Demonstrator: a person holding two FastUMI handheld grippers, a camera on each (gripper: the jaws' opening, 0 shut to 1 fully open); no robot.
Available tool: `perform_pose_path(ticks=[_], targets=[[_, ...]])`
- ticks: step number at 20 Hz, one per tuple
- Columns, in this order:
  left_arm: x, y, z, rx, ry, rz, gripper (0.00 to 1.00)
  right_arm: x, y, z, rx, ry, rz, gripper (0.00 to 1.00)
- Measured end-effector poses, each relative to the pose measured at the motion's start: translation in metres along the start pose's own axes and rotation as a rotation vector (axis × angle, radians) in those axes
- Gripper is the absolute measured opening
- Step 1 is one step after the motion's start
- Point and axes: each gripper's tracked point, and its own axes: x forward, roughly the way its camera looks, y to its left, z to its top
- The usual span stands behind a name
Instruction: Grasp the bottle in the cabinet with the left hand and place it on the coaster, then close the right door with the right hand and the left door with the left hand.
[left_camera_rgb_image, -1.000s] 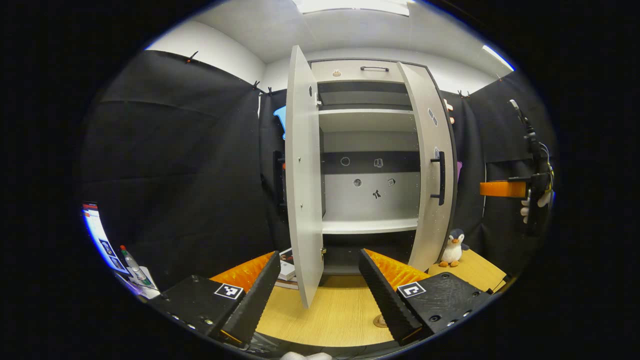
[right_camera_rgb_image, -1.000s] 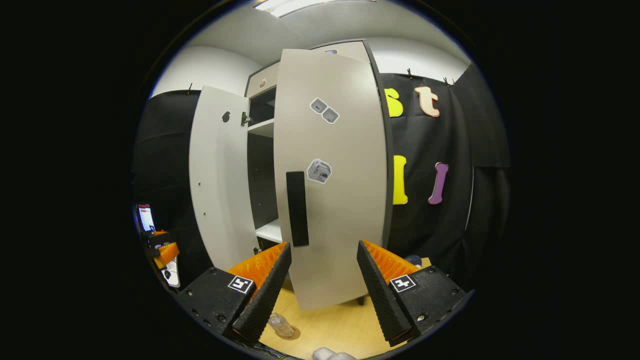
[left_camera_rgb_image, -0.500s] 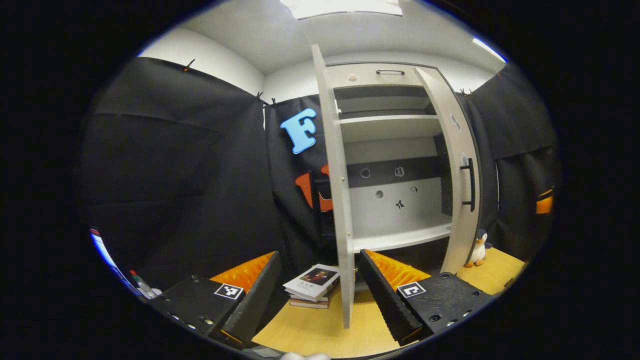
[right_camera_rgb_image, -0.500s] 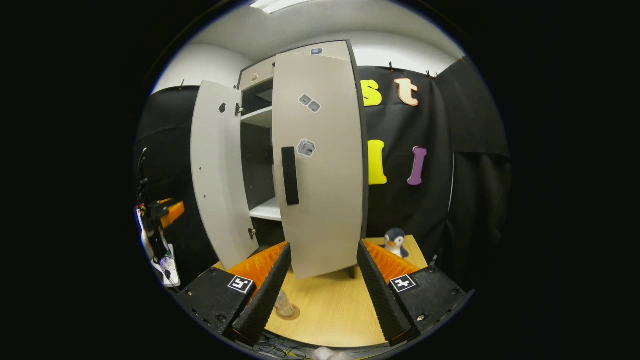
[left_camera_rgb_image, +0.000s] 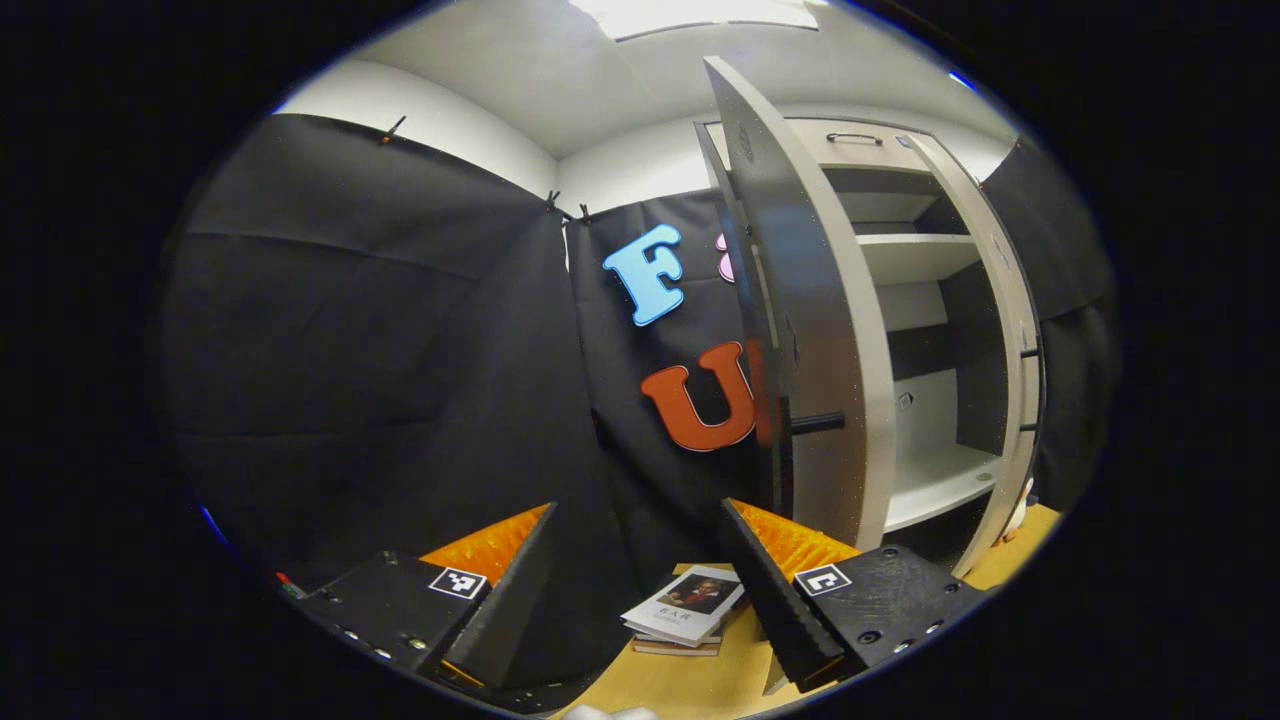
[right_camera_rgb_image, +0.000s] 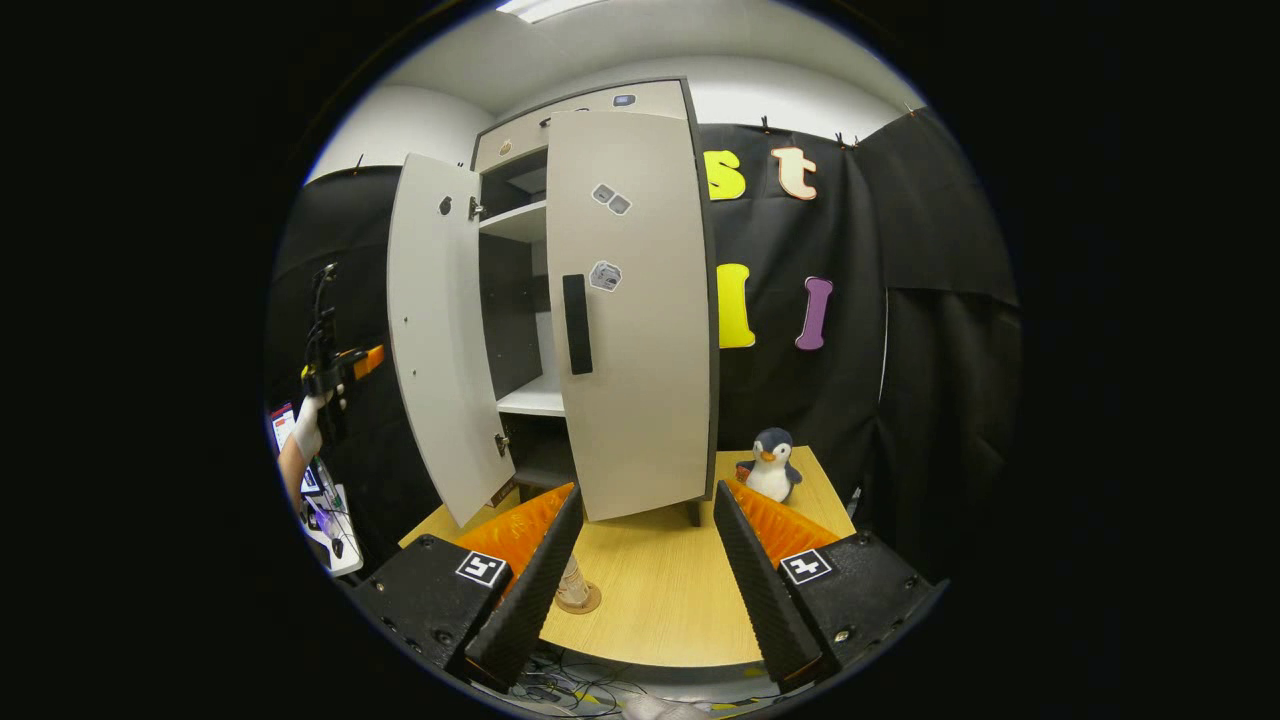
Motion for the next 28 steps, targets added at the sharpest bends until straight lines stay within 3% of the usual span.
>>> perform_pose_path(ticks=[10, 16, 17, 22, 28], targets=[[0.022, -0.014, -0.011, -0.027, 0.047, -0.078, 0.92, 0.000, 0.001, 0.011, 0.012, -0.017, 0.044, 0.82], [0.019, -0.016, -0.008, -0.031, 0.048, -0.037, 0.84, 0.005, 0.004, 0.017, -0.004, -0.024, 0.068, 0.82], [0.019, -0.017, -0.009, -0.040, 0.052, -0.036, 0.87, 0.006, 0.005, 0.017, -0.006, -0.024, 0.071, 0.82], [0.010, -0.042, -0.004, -0.042, 0.050, -0.073, 0.84, 0.006, 0.004, 0.015, -0.012, -0.018, 0.071, 0.82], [0.005, -0.079, 0.002, -0.044, 0.047, -0.145, 0.87, 0.005, -0.001, 0.017, -0.011, -0.023, 0.055, 0.82]])
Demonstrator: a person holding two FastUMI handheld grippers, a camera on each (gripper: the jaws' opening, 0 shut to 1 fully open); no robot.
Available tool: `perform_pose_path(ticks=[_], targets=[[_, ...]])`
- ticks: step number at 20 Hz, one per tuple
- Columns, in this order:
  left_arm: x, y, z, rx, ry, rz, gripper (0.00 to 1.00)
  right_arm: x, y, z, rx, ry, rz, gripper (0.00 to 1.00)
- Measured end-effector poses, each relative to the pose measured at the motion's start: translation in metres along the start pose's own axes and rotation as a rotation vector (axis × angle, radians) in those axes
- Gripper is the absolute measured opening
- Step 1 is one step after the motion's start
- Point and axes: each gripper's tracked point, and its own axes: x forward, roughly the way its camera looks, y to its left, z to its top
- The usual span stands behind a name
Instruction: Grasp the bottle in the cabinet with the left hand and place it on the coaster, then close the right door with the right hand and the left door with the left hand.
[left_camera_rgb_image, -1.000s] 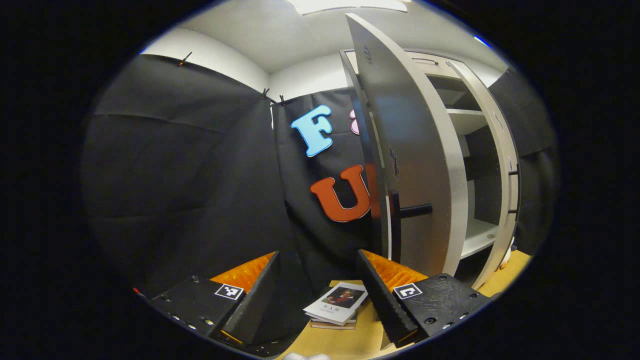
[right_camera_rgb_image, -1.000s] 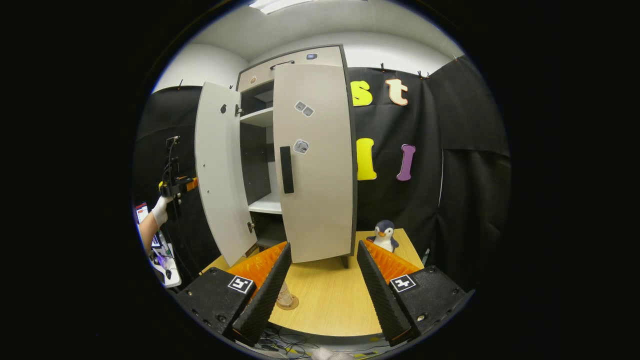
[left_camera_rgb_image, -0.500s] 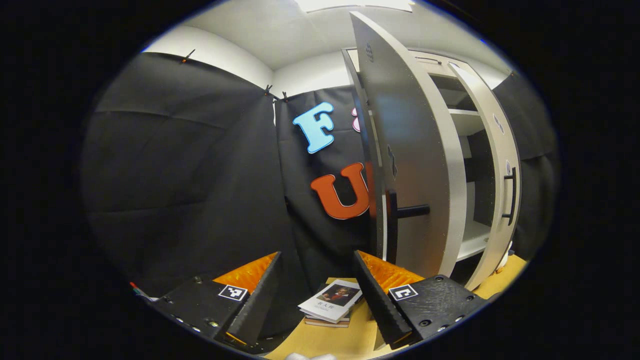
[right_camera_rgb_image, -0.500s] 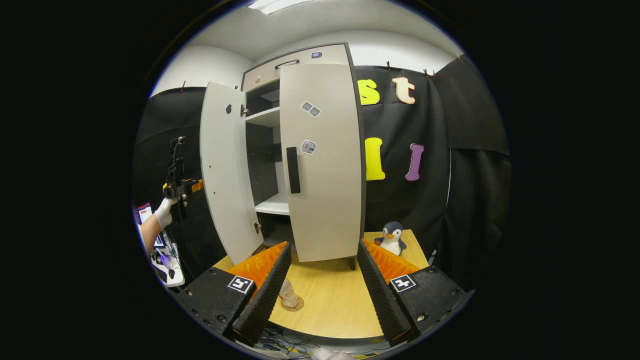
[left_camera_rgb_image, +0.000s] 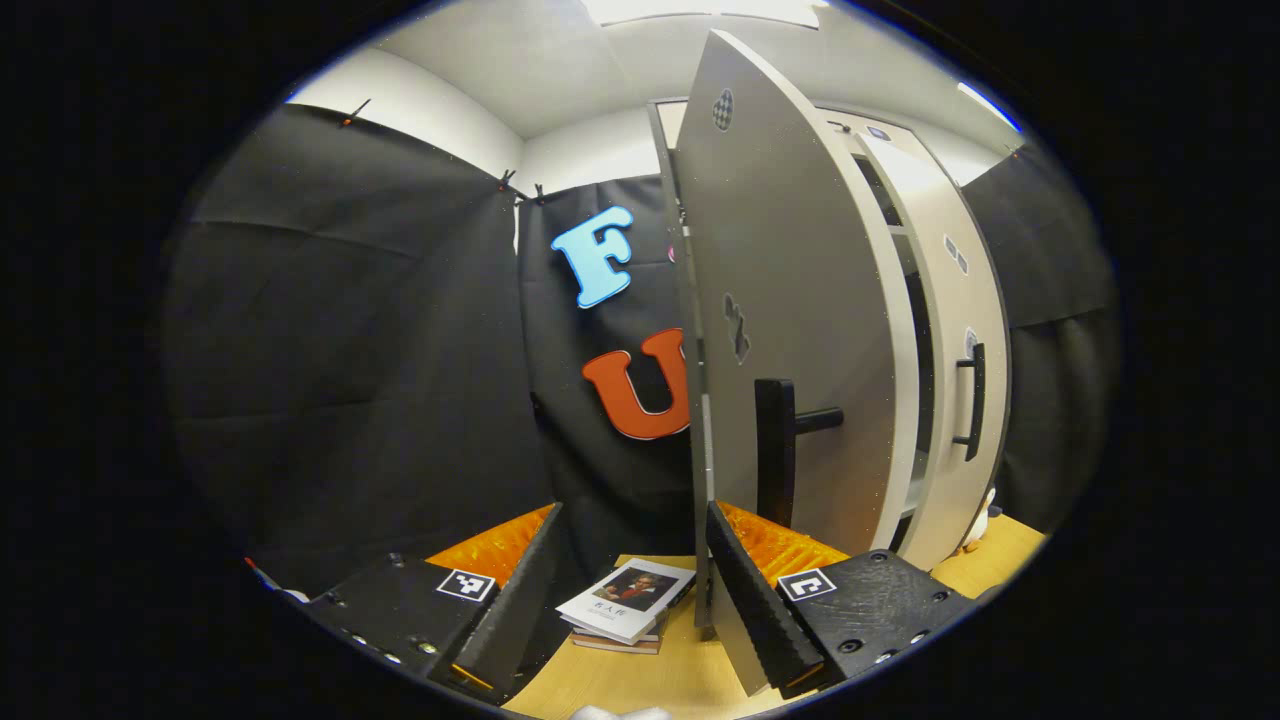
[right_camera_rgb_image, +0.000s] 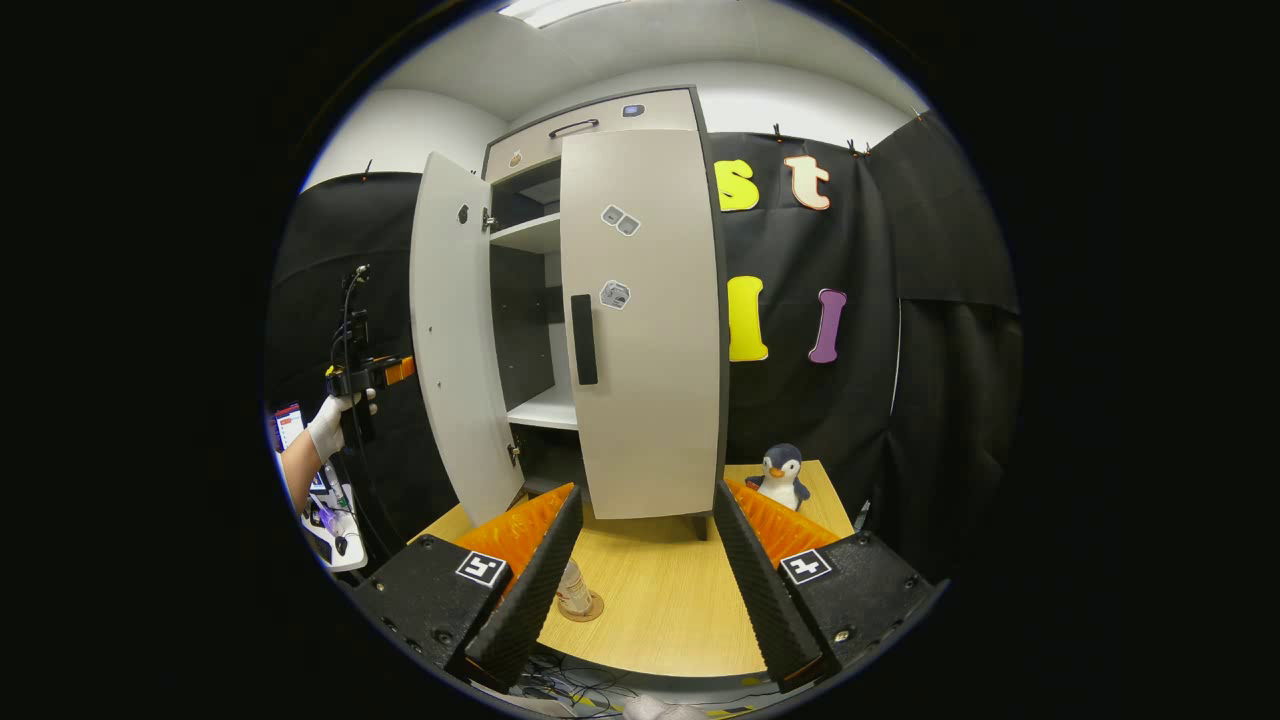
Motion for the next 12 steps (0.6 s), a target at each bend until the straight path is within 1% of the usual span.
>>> perform_pose_path(ticks=[3, 7, 10, 12], targets=[[0.002, -0.027, 0.004, 0.021, -0.005, -0.054, 0.87, -0.003, -0.002, -0.001, 0.003, 0.002, -0.008, 0.82], [0.013, -0.064, 0.009, 0.013, -0.013, -0.106, 0.87, -0.004, -0.007, 0.003, 0.006, -0.004, -0.024, 0.82], [0.023, -0.095, 0.011, 0.021, -0.012, -0.142, 0.95, -0.007, -0.012, 0.006, 0.013, -0.013, -0.039, 0.82], [0.026, -0.109, 0.013, 0.042, -0.019, -0.152, 0.96, -0.013, -0.014, 0.006, 0.016, -0.021, -0.050, 0.82]])
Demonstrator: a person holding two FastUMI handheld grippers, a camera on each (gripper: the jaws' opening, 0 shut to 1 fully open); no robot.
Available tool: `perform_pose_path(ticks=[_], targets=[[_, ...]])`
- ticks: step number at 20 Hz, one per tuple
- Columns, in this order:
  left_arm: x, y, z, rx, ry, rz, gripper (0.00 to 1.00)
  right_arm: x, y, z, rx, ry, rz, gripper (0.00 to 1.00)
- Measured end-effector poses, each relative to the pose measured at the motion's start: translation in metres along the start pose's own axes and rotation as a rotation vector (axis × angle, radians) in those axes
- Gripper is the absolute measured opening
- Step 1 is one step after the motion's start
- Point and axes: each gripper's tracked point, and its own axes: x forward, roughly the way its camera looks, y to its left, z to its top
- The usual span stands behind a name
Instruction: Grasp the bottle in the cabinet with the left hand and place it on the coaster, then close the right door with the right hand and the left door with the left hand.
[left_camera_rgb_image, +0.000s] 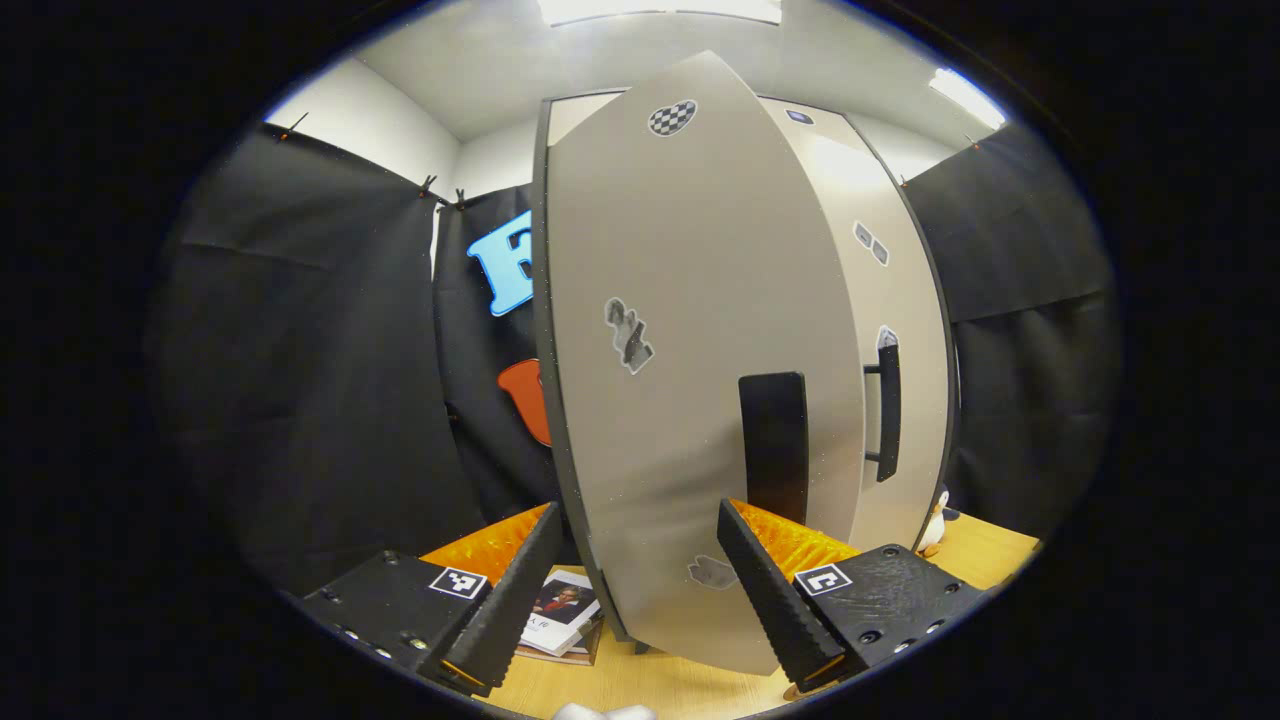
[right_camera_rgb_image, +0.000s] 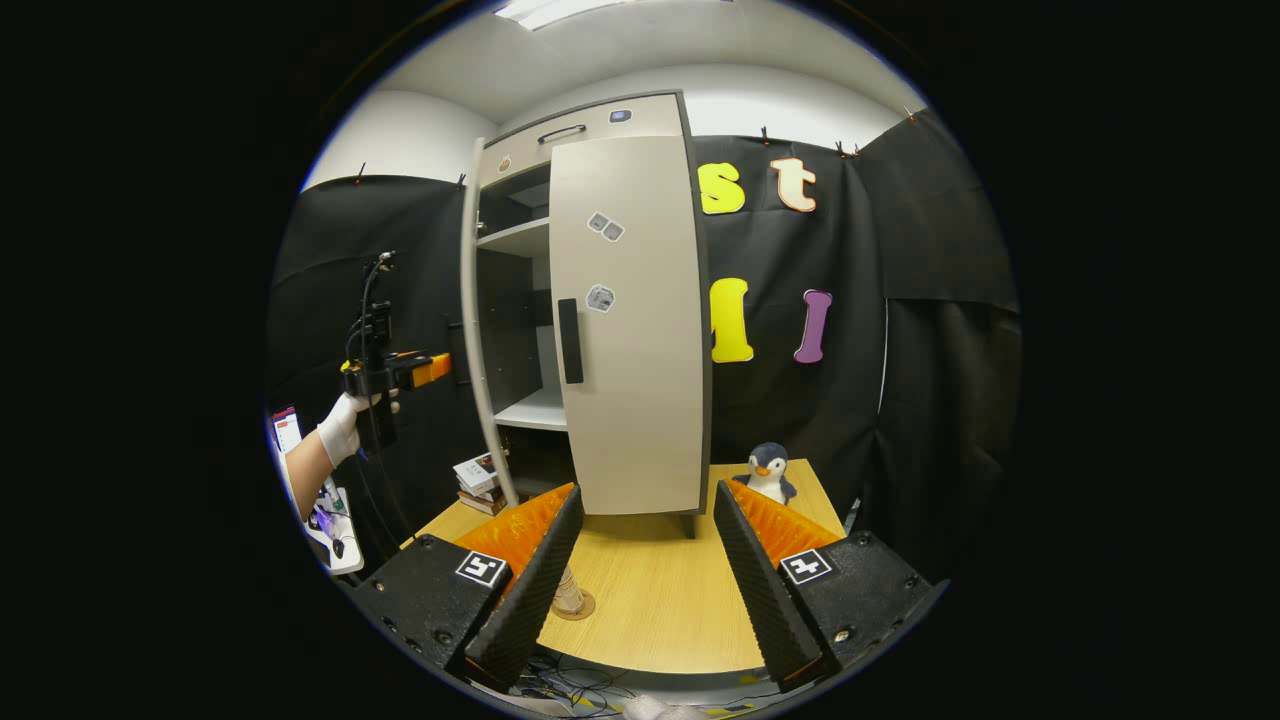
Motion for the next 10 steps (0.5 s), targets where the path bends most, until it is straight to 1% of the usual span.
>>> perform_pose_path(ticks=[2, 5, 10], targets=[[0.001, -0.010, -0.001, 0.011, 0.001, -0.009, 0.95, -0.006, -0.003, 0.001, 0.001, -0.007, -0.013, 0.82], [-0.003, -0.018, -0.001, -0.002, 0.009, -0.018, 0.96, -0.009, -0.007, 0.004, 0.004, -0.010, -0.026, 0.82], [-0.026, -0.013, 0.011, -0.019, -0.014, -0.004, 0.95, -0.006, -0.004, 0.011, -0.002, -0.026, -0.021, 0.82]])
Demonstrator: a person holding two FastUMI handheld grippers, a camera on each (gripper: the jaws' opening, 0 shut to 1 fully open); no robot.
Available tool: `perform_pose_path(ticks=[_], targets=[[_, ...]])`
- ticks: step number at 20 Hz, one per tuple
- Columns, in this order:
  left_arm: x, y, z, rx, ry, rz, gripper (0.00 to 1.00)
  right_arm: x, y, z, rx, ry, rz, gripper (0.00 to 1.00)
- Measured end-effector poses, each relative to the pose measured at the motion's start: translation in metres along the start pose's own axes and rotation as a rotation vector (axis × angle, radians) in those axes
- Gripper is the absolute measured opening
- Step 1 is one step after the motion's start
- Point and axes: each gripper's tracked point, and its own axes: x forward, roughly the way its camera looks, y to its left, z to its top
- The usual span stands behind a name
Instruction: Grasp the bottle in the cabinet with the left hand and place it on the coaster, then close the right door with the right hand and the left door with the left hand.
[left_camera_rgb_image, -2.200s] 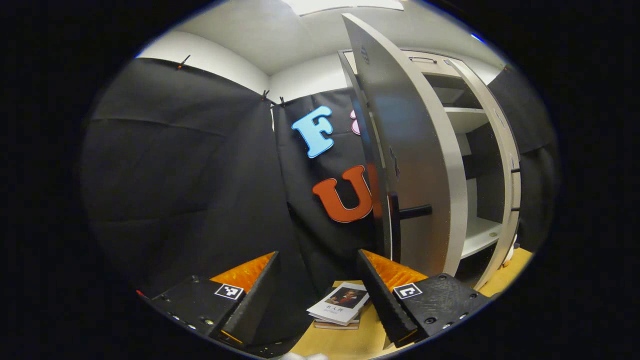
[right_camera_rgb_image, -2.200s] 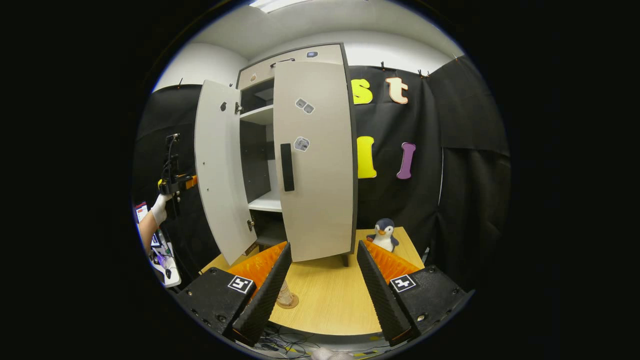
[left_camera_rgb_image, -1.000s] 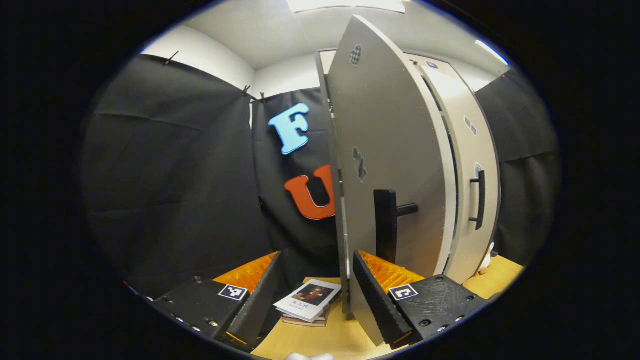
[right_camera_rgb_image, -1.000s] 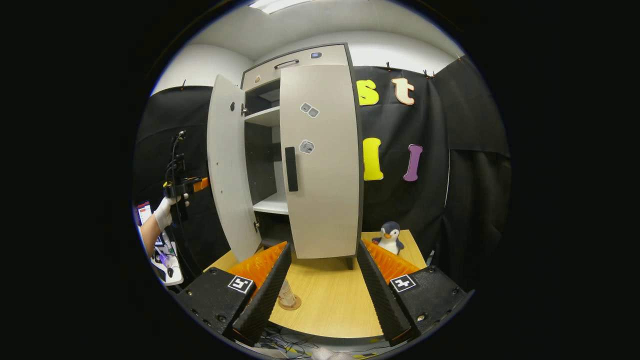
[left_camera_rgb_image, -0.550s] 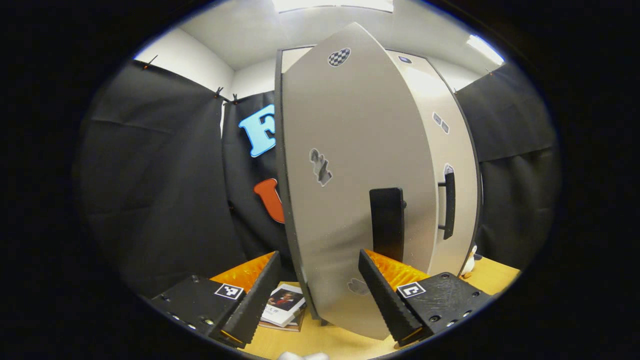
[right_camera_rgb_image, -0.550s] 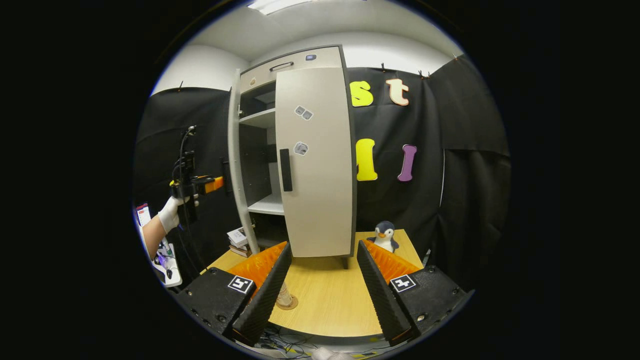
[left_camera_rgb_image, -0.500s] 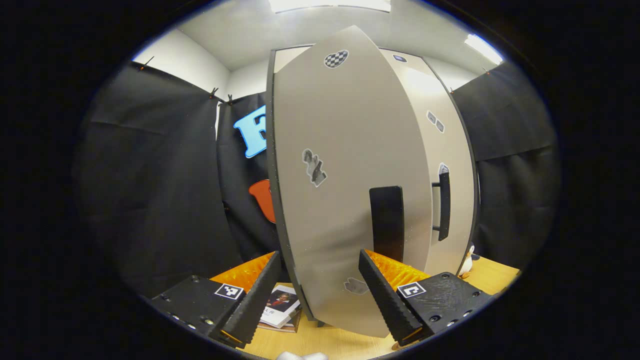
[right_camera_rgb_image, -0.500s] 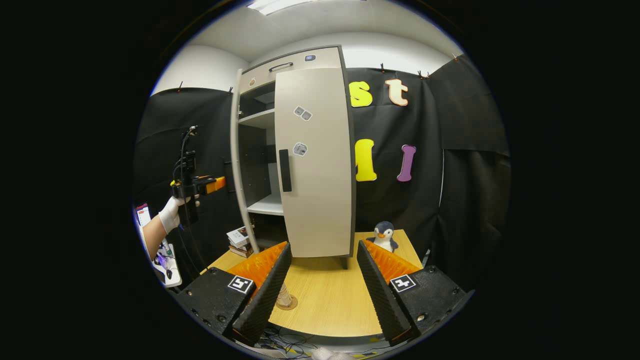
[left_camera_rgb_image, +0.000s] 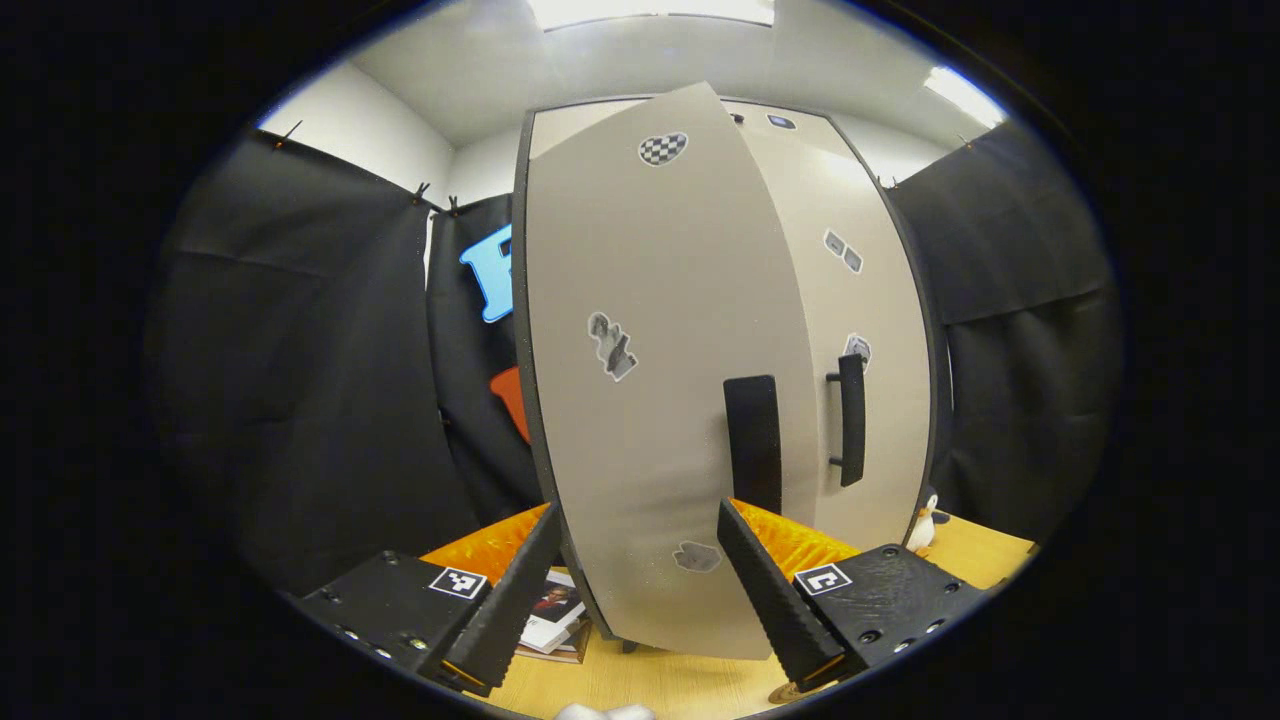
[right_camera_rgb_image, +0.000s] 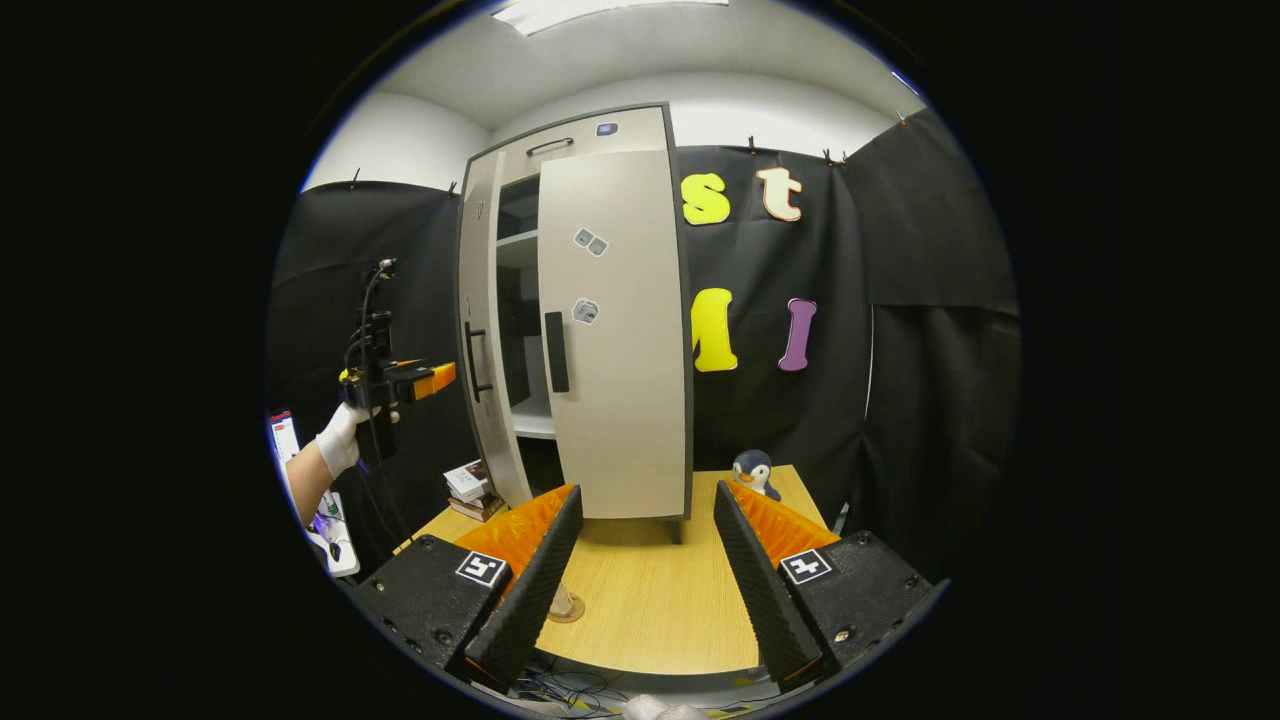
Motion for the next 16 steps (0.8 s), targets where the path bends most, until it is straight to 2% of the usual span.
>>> perform_pose_path(ticks=[5, 9, 13, 16], targets=[[-0.042, 0.003, 0.028, 0.019, -0.040, 0.018, 0.95, 0.000, 0.018, 0.012, -0.002, -0.025, 0.033, 0.82], [-0.081, -0.003, 0.036, 0.001, -0.054, 0.000, 0.96, 0.005, 0.032, 0.021, -0.018, -0.058, 0.048, 0.82], [-0.117, -0.010, 0.022, -0.016, -0.023, -0.006, 0.95, 0.005, 0.037, 0.028, -0.032, -0.101, 0.036, 0.82], [-0.141, -0.008, 0.006, -0.020, 0.006, 0.020, 0.96, 0.008, 0.038, 0.030, -0.036, -0.116, 0.031, 0.82]])
